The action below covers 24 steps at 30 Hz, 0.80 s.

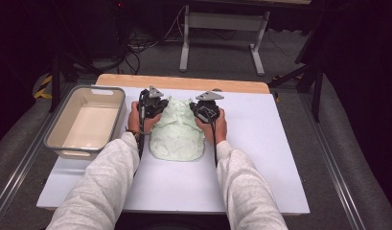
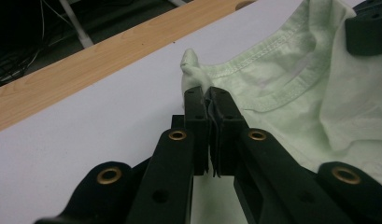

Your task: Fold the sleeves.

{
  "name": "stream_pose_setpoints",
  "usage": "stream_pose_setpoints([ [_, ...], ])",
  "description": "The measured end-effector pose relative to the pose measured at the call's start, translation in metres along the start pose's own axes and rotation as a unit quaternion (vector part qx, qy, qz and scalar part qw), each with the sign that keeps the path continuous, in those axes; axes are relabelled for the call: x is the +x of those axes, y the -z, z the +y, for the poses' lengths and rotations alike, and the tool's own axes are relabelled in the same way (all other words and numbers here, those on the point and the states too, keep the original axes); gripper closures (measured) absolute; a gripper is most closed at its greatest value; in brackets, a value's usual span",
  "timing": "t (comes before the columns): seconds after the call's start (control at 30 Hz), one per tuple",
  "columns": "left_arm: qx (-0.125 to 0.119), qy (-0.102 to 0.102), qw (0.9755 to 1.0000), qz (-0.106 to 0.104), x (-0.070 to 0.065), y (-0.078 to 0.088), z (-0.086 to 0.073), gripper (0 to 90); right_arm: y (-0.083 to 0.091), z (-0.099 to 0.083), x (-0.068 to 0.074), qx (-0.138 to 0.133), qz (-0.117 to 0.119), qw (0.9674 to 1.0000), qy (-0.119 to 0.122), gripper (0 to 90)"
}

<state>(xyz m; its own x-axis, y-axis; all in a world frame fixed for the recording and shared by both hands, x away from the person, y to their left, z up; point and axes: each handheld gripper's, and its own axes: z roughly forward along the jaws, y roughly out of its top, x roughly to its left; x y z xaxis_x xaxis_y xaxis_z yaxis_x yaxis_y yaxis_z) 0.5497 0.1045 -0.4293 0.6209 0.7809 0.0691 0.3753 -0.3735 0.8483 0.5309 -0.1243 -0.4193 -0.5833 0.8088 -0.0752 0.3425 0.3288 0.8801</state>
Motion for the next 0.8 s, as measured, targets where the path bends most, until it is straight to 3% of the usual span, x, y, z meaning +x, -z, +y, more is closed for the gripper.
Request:
stream_pose_setpoints([
  [0.3,-0.024,0.016,0.9996,0.004,-0.005,0.012,-0.013,86.9,0.011,-0.008,0.012,-0.015,0.027,0.9995,0.011,89.0],
  [0.37,-0.035,0.02,0.9992,-0.007,-0.007,0.016,-0.015,87.8,0.013,-0.011,0.013,-0.019,0.035,0.9991,0.013,89.0],
  [0.63,-0.065,0.011,0.9974,-0.028,-0.022,0.035,-0.024,88.2,0.028,-0.022,0.017,-0.032,0.053,0.9976,0.032,89.0],
  [0.8,-0.073,-0.007,0.9968,-0.03,-0.032,0.05,-0.031,88.1,0.04,-0.025,0.023,-0.036,0.068,0.9957,0.052,89.0],
])
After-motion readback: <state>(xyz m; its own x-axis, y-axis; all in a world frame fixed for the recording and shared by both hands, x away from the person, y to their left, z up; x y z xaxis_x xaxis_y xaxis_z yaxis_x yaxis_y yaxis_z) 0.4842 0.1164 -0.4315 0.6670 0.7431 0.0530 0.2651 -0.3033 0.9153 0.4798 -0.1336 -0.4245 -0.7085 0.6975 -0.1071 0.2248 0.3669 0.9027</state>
